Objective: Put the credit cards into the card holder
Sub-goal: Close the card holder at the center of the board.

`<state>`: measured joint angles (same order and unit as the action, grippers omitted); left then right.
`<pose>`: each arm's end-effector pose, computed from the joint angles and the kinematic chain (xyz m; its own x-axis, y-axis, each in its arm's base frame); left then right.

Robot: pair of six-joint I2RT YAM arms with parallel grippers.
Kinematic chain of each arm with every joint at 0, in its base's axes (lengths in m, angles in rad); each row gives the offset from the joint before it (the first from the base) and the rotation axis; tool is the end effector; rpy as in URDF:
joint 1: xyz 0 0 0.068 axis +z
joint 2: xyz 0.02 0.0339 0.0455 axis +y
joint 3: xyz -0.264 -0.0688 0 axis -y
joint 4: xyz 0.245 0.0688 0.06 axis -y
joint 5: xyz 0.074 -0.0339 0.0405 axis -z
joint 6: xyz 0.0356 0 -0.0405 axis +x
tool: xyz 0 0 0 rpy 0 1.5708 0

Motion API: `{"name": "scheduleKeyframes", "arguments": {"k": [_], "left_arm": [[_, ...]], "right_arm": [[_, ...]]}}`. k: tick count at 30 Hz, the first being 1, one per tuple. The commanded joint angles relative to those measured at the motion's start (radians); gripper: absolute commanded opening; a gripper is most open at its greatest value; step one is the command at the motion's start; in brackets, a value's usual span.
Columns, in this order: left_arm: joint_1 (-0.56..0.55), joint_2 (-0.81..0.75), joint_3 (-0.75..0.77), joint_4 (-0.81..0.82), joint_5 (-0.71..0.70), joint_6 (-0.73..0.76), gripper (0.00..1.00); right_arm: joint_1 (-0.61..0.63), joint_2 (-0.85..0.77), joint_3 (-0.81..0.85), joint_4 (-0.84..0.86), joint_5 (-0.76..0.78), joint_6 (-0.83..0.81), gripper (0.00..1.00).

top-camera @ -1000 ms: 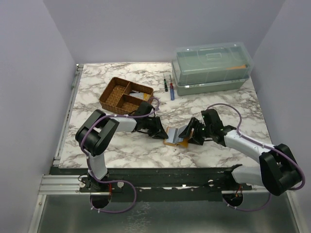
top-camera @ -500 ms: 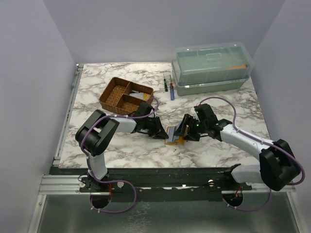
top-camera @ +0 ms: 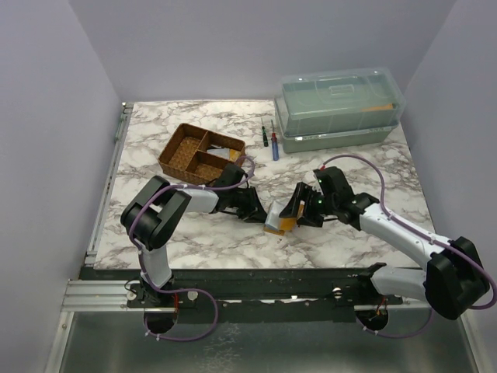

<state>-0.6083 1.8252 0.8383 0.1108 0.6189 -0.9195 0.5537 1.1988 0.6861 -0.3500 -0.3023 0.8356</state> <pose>0.2652 -0.2098 0.1185 -0.9948 -0.0966 -0.0336 -0.0345 0.6257 -0.7793 0.1962 0.1337 0.2095 -0.9279 0.2588 -0.2685 0.0320 0.7726 0.6341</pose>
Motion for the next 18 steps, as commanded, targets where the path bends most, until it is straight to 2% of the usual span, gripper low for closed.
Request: {"name": "scheduleKeyframes", "arguments": {"k": [1,11,18], "left_arm": [[-0.019,-0.007,0.002,-0.002,-0.040,0.023,0.05],[-0.040,0.006,0.028,-0.003,-0.021,0.020,0.05],[-0.038,-0.014,0.029,-0.045,-0.030,0.055,0.11]], "right_arm": [[0.009,-0.002,-0.008,0.031,-0.027,-0.022,0.76],[0.022,0.170,0.095,0.109,-0.070,-0.063,0.76],[0.042,0.216,0.115,0.104,-0.073,-0.101,0.76]]}}
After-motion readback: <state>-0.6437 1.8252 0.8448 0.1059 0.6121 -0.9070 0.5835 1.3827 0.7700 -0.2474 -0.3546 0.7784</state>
